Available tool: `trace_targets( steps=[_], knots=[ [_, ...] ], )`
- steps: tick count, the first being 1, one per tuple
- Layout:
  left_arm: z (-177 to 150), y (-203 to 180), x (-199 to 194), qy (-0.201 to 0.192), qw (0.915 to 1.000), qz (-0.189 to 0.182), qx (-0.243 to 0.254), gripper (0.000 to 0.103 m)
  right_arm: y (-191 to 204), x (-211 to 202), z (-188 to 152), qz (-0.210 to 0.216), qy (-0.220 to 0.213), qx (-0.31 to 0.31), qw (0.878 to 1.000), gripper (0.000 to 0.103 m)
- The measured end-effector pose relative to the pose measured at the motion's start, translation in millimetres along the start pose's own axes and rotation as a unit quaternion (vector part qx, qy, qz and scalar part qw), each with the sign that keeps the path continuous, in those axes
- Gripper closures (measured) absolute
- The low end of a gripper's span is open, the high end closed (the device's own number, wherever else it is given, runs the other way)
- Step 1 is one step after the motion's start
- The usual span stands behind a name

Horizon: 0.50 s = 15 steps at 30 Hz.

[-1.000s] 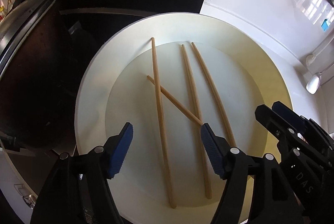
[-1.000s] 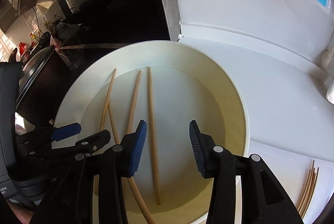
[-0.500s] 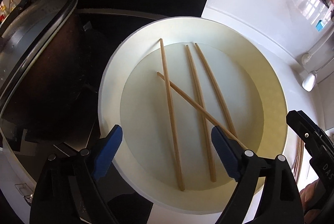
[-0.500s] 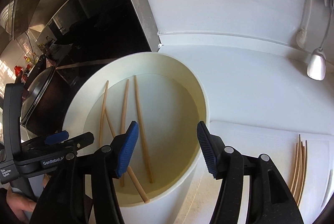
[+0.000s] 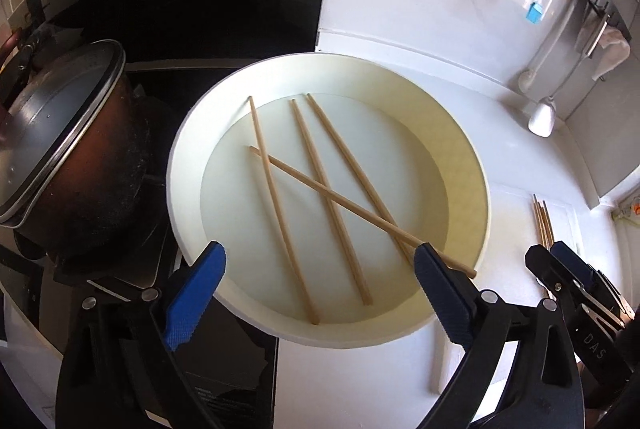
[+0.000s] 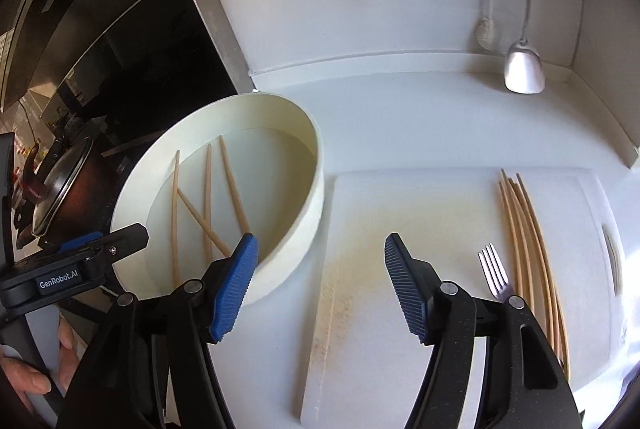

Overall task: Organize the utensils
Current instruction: 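Move the right tool back over the chopsticks on the cutting board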

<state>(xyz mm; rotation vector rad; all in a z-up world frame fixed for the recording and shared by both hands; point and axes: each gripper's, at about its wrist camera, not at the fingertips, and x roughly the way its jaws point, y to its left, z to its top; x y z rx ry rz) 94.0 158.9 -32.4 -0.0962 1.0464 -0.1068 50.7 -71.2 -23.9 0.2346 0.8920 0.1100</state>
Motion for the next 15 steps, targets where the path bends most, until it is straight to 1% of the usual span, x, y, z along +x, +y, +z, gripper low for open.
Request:
trace_targets(
  steps=[5, 7, 8, 11, 15],
  knots=[
    [-8.1, -30.1, -7.5, -0.005, 0.9985, -0.041, 0.035, 0.006, -28.8, -27.1, -21.7, -0.039, -0.016, 0.032, 0.999, 0.037],
    [-11.2, -47.0, -9.0, -0.01, 0.9972, -0.054, 0.051, 0.006, -45.2, -41.2, -29.6, -0.05, -0.027, 0.05, 0.997, 0.035],
    [-13.7, -56.3, -11.0, -0.012, 0.9963, -0.059, 0.061, 0.006, -53.9, -48.2, -33.2, -0.057, -0.032, 0.059, 0.996, 0.031],
    [-22.1, -84.8, -14.8, -0.015, 0.9933, -0.069, 0.091, 0.006, -81.2, -64.1, -46.1, -0.079, -0.044, 0.08, 0.993, 0.03],
    [-40.2, -119.6, -18.2, -0.024, 0.9905, -0.075, 0.113, 0.006, -119.1, -77.3, -63.4, -0.103, -0.039, 0.101, 0.989, 0.03]
  ],
)
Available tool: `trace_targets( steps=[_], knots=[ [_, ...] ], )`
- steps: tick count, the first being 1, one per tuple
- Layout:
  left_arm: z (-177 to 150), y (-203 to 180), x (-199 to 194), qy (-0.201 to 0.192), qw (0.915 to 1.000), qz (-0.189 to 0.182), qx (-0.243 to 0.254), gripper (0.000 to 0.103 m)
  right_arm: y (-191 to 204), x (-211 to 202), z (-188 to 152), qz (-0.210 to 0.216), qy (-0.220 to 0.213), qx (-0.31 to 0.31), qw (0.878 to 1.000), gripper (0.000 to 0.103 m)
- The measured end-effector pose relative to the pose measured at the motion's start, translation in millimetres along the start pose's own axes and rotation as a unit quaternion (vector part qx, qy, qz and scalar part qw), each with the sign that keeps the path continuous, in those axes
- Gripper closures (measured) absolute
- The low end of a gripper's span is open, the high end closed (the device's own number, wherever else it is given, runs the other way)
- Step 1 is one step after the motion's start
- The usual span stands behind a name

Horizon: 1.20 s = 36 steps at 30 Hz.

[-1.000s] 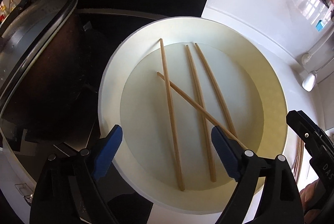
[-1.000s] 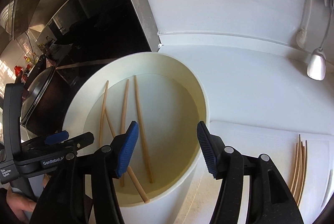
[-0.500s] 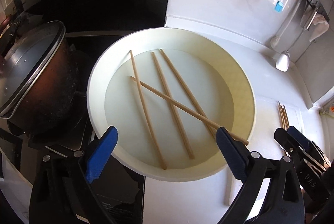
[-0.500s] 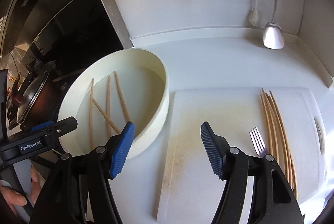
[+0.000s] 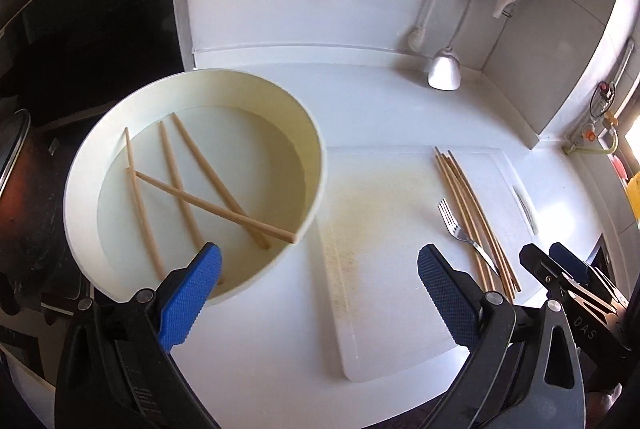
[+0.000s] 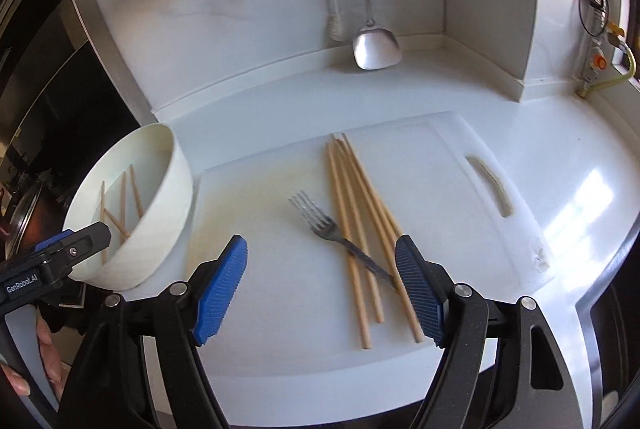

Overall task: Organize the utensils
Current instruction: 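Move the right tool back over the chopsticks on the cutting board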

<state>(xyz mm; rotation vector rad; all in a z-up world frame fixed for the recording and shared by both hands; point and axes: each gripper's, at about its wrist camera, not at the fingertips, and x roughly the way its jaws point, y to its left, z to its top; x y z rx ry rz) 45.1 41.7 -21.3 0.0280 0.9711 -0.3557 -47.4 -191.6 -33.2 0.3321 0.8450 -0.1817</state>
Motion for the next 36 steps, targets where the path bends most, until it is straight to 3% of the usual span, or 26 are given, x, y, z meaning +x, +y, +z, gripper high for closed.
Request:
trace_targets(
  steps=[7, 14, 20, 24, 31, 36],
  knots=[
    [-17.6, -58.7, 11.9, -0.001, 1.0, 0.001, -0.003, 0.006, -73.7, -7.1, -5.0, -0.008, -0.001, 0.006, 1.0, 0.03],
    [-39.2, -100.6, 28.6, 0.007, 0.997, 0.04, -0.065, 0.006, -113.5, 13.4, -4.9, 0.032, 0.02, -0.069, 0.997, 0.03],
    [-50.7, -122.6, 49.5, -0.001, 0.9907, 0.089, -0.102, 0.006, -114.1, 39.6, 0.0, 0.059, 0.023, -0.122, 0.991, 0.03],
    [-53.9, -130.8, 72.1, 0.023, 0.9881, 0.114, -0.1, 0.006, -113.2, 59.5, 4.0, 0.07, 0.028, -0.127, 0.989, 0.03],
    [-62.3, -130.9, 96.3, 0.013, 0.9898, 0.108, -0.092, 0.006, -110.4, 81.9, 1.8, 0.072, 0.03, -0.135, 0.988, 0.03],
    [-64.2, -131.5, 104.3, -0.008, 0.9924, 0.08, -0.093, 0.006, -102.9, 88.5, -4.0, 0.062, 0.019, -0.164, 0.984, 0.03]
  ],
)
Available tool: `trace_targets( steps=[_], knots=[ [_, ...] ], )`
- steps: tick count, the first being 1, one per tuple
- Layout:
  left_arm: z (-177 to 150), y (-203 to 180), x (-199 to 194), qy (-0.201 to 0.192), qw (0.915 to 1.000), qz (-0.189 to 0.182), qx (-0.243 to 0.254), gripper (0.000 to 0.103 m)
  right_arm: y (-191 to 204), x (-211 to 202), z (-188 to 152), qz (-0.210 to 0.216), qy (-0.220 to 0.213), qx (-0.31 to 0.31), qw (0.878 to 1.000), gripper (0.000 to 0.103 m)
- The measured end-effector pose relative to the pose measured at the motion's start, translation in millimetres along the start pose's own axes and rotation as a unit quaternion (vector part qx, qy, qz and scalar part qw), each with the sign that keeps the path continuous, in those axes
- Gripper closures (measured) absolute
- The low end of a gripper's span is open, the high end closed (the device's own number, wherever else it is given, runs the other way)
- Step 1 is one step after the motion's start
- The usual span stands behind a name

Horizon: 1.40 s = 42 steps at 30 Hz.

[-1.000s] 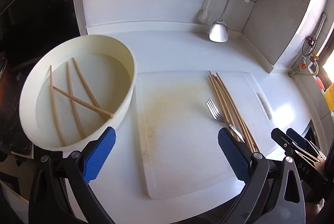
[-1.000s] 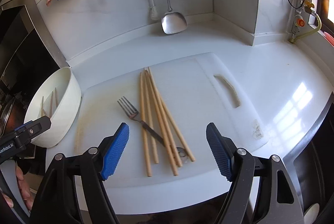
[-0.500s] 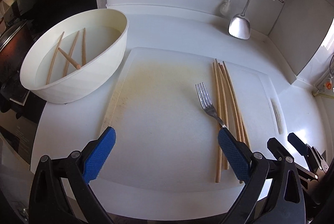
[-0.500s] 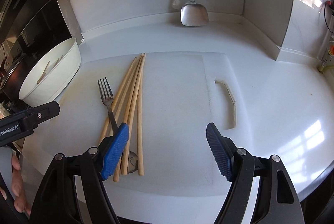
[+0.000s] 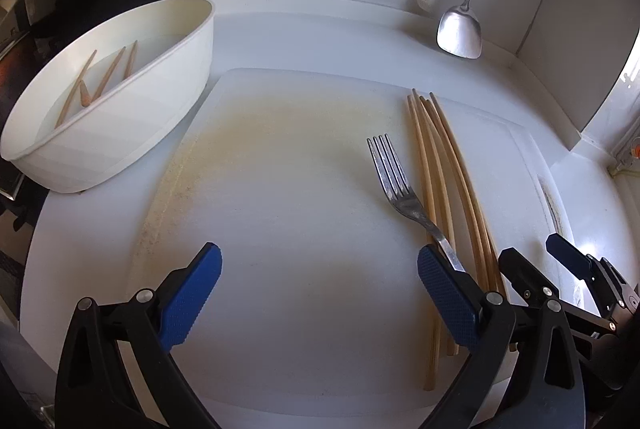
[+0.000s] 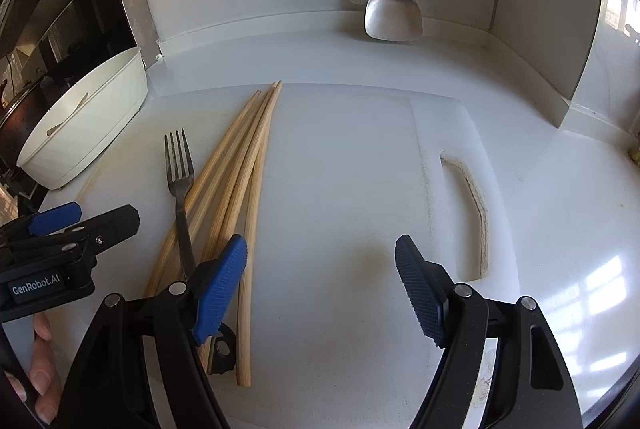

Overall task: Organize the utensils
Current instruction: 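Move the right tool back over the chopsticks on the cutting board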

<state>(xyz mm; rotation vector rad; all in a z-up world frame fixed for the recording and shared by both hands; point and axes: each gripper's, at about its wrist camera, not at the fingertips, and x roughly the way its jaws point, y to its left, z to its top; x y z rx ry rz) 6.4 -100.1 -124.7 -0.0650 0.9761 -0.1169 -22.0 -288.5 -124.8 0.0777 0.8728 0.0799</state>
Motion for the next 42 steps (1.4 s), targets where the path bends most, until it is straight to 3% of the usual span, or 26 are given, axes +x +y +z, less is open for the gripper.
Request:
trace_targets(
  steps=[10, 13, 18, 21, 31, 37, 42],
  knots=[
    [-2.7, 4.0, 6.0, 0.007, 1.0, -0.001, -0.004, 0.006, 14.8, 7.6, 2.2, -0.018, -0.003, -0.047, 0.999, 0.03],
    [-2.1, 2.8, 5.9, 0.007, 1.0, -0.003, -0.006, 0.006, 10.5, 9.1, 3.6, -0.016, -0.007, -0.035, 0.999, 0.032],
    [-4.0, -7.3, 6.0, 0.004, 0.9998, -0.014, 0.011, 0.006, -0.4, 7.8, 3.7, -0.018, -0.018, -0.017, 1.0, 0.046],
    [-6.8, -13.7, 5.9, 0.003, 0.9995, -0.021, 0.022, 0.006, -5.0, 7.1, 3.1, -0.022, -0.023, -0.012, 0.999, 0.048],
    [-5.6, -36.4, 16.5, 0.004, 0.9971, 0.016, 0.075, 0.006, -13.1, 7.3, 4.4, -0.027, -0.023, -0.002, 0.999, 0.047],
    [4.0, -33.8, 22.2, 0.004, 0.9981, 0.022, 0.057, 0.006, -13.3, 9.9, 8.0, -0.031, -0.022, -0.002, 0.999, 0.047],
    [5.5, -25.8, 17.3, -0.012, 0.9987, 0.036, 0.033, 0.025, -14.3, 8.4, 5.3, -0.037, -0.029, 0.003, 0.999, 0.056]
  ],
)
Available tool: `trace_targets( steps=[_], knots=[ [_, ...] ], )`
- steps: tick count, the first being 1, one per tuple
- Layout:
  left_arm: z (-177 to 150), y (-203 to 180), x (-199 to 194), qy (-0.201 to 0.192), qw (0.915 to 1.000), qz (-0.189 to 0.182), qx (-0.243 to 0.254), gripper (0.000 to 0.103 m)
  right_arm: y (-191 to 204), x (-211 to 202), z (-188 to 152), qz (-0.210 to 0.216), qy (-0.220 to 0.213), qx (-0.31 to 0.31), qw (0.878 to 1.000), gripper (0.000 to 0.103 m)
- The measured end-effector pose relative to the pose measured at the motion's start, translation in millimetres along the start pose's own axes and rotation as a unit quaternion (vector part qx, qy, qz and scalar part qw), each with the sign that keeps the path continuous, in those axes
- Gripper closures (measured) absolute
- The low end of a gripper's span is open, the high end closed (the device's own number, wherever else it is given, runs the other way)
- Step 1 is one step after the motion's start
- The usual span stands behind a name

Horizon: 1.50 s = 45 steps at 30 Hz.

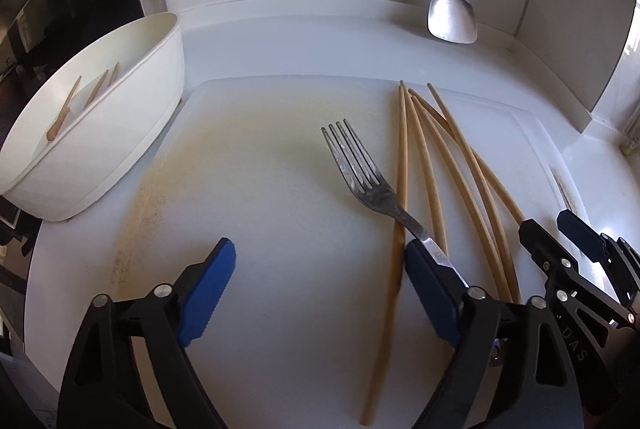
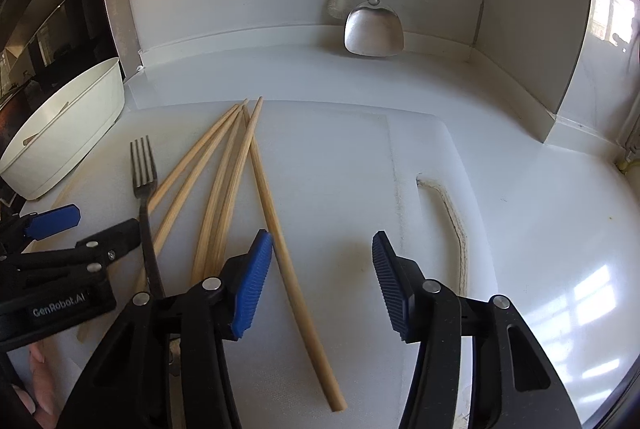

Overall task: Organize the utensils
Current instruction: 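Move the right tool back over the chopsticks on the cutting board, then close the right tool on another wooden chopstick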

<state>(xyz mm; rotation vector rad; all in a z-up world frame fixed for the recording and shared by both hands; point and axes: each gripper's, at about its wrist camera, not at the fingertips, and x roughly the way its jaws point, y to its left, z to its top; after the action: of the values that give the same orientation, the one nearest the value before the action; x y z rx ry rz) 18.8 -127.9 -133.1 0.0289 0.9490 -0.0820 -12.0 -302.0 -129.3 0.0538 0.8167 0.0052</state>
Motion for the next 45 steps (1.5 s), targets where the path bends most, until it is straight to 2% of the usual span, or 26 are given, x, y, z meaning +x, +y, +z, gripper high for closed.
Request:
trace_targets(
  steps=[2, 4, 6, 7, 8, 9, 10, 12, 14, 15, 16, 18, 21, 31, 33, 35, 37, 40, 41, 43, 45],
  knots=[
    [0.4, 3.4, -2.3, -0.005, 0.9999, 0.002, -0.01, 0.034, -1.6, -1.0, -0.8, -0.002, -0.002, 0.003, 1.0, 0.059],
    [0.8, 7.0, -4.1, -0.008, 0.9998, 0.004, -0.018, 0.046, -2.9, -2.0, -1.6, -0.008, -0.003, 0.007, 1.0, 0.064],
    [0.6, 12.1, -6.0, -0.009, 0.9995, -0.005, -0.029, 0.053, -4.4, -3.0, -2.2, -0.011, -0.003, 0.012, 1.0, 0.071],
    [0.1, 14.6, -7.0, -0.009, 0.9994, -0.003, -0.033, 0.067, -5.0, -3.6, -2.5, -0.014, -0.003, 0.014, 1.0, 0.074],
    [-0.2, 16.7, -7.8, -0.008, 0.9993, -0.003, -0.036, 0.073, -5.2, -4.0, -3.0, -0.016, -0.003, 0.015, 1.0, 0.078],
    [-0.4, 18.9, -8.4, -0.007, 0.9992, -0.001, -0.038, 0.085, -5.7, -4.4, -3.3, -0.016, -0.002, 0.015, 1.0, 0.078],
    [-0.5, 20.7, -8.6, -0.005, 0.9992, -0.001, -0.039, 0.088, -5.7, -4.6, -3.2, -0.015, -0.001, 0.014, 1.0, 0.078],
    [-0.2, 20.6, -8.8, -0.003, 0.9995, -0.005, -0.032, 0.088, -5.5, -4.0, -1.7, -0.01, 0.002, 0.009, 1.0, 0.078],
    [0.3, 16.7, -8.0, -0.004, 0.9998, -0.01, -0.017, 0.081, -4.5, -1.8, 1.1, -0.002, 0.005, 0.0, 1.0, 0.078],
    [0.9, 13.4, -7.5, -0.003, 0.9999, -0.014, -0.006, 0.072, -3.4, -0.4, 3.3, 0.001, 0.008, -0.008, 1.0, 0.077],
    [1.6, 9.7, -6.4, -0.001, 0.9998, -0.019, 0.004, 0.057, -2.6, 1.3, 5.7, 0.004, 0.011, -0.015, 1.0, 0.077],
    [1.9, 3.0, -3.0, 0.006, 0.9993, -0.028, 0.023, 0.035, -2.2, 5.3, 11.3, 0.016, 0.018, -0.027, 0.999, 0.073],
    [2.4, -2.1, -0.1, 0.001, 0.9987, -0.028, 0.043, 0.032, -1.5, 11.1, 18.5, 0.03, 0.025, -0.043, 0.998, 0.072],
    [17.6, 6.0, 11.4, -0.006, 0.9973, -0.045, 0.058, 0.031, 4.0, 18.4, 24.6, 0.054, 0.023, -0.069, 0.996, 0.072],
    [20.3, 7.3, 13.8, -0.009, 0.9969, -0.048, 0.061, 0.032, 3.7, 18.5, 24.1, 0.055, 0.021, -0.07, 0.996, 0.072],
    [23.0, 7.8, 15.0, -0.015, 0.9963, -0.05, 0.068, 0.041, 3.6, 18.2, 24.4, 0.056, 0.02, -0.068, 0.996, 0.072],
    [25.4, 8.3, 15.4, -0.018, 0.9956, -0.053, 0.075, 0.055, 3.6, 17.6, 24.3, 0.054, 0.018, -0.066, 0.996, 0.072],
    [27.8, 8.1, 15.1, -0.018, 0.9946, -0.061, 0.082, 0.072, 3.6, 16.5, 24.2, 0.053, 0.016, -0.062, 0.997, 0.072],
    [27.4, 7.6, 14.5, -0.019, 0.9942, -0.063, 0.085, 0.075, 3.9, 16.4, 24.3, 0.054, 0.016, -0.061, 0.997, 0.072],
    [25.6, 5.3, 13.0, -0.021, 0.9933, -0.068, 0.091, 0.09, 6.2, 15.6, 23.9, 0.053, 0.014, -0.064, 0.996, 0.072],
    [23.3, 2.7, 11.8, -0.025, 0.9929, -0.065, 0.096, 0.094, 9.1, 14.4, 22.4, 0.05, 0.011, -0.068, 0.996, 0.072]
  ],
)
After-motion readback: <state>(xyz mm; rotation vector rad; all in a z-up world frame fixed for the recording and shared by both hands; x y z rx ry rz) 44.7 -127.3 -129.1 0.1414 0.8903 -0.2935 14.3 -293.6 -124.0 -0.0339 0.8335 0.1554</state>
